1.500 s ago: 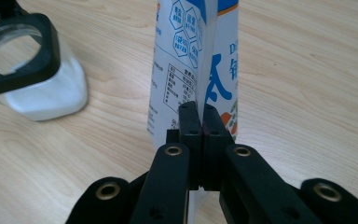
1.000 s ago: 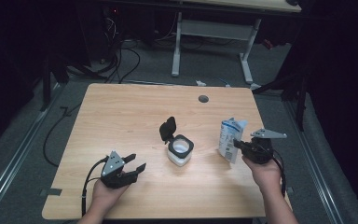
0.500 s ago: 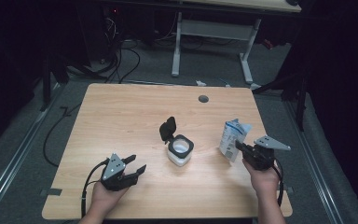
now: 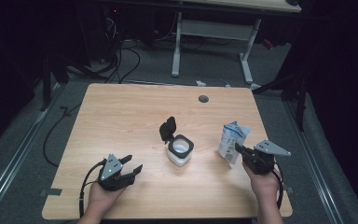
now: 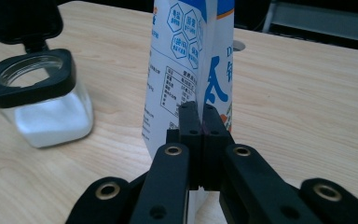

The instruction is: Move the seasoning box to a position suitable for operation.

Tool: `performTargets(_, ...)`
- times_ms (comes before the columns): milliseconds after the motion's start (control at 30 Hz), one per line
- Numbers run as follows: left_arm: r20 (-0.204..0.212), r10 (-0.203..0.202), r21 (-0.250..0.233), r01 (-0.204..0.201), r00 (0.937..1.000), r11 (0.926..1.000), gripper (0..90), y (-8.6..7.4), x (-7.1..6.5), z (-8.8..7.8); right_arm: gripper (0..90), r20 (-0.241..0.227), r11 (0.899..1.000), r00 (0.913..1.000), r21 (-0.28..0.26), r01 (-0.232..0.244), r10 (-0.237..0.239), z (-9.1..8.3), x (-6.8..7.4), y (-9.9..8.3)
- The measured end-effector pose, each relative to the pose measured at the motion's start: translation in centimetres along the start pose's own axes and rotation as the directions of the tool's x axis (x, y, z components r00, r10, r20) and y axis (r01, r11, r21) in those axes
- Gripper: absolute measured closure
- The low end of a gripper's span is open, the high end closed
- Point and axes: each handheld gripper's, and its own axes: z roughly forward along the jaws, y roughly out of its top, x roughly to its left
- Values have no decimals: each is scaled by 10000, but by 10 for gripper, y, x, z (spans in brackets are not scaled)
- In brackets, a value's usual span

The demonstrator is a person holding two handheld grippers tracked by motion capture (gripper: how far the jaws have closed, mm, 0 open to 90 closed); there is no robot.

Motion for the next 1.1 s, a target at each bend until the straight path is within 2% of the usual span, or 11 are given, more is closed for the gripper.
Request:
performTargets(233,43,-145,-46,146,9999,9999,430,-1,1,0,900,251,9998,9997,-167,-66,70,0,-3,-2)
performTargets(467,-14,-224,-99,224,9997,9997,430,-1,3,-2,900,560,9996,9980,-23,-292,292,4,-17,-5)
performTargets(733,-24,-237,-76,237,9997,9997,430,-2,3,-2,900,850,9986,9950,-145,-513,523,3,-30,-10)
performTargets(833,-20,-215,-77,214,9998,9997,429,-2,3,-2,899,891,9983,9944,-195,-555,570,4,-31,-12)
performTargets(1033,1,-185,-76,185,9998,9998,429,-2,3,-2,871,1120,9995,9933,-105,-288,298,4,-28,-13)
performTargets(1100,8,-175,-72,175,9998,9998,429,-2,3,-2,870,1128,9994,9930,-107,-325,335,3,-28,-14)
